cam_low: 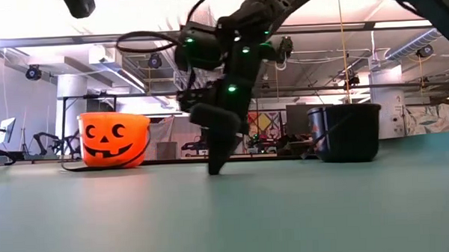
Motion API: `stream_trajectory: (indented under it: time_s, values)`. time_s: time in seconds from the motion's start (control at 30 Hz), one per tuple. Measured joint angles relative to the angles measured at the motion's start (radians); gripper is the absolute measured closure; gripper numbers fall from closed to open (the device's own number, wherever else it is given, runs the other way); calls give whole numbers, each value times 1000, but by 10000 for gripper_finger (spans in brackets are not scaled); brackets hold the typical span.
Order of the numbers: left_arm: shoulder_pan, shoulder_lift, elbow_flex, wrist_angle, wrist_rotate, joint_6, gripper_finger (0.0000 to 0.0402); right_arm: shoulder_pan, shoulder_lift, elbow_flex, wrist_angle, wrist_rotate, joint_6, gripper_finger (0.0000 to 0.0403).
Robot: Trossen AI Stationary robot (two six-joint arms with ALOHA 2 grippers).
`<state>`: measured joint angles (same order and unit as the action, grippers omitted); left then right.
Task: Sort candy by brand, put in halloween buckets
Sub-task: Return to Home Position
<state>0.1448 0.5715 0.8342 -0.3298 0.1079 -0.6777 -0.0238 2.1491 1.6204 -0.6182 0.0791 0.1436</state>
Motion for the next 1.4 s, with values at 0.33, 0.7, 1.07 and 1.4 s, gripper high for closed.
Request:
stream_trajectory:
  time_s: [0.33,0.7,1.07,1.4]
  values:
    - [0,-61,0,-8,-12,79,130,-1,-17,232,-166,-1,-34,335]
    - [1,-145,-15,-45,-43,178,130,68,-252,207,25,0,-50,335]
    - [1,-147,-19,65,-158,253,130,109,-506,-263,441,40,97,335]
    - [-1,-189,-192,78,-71,411,130,103,-552,-319,434,52,84,331]
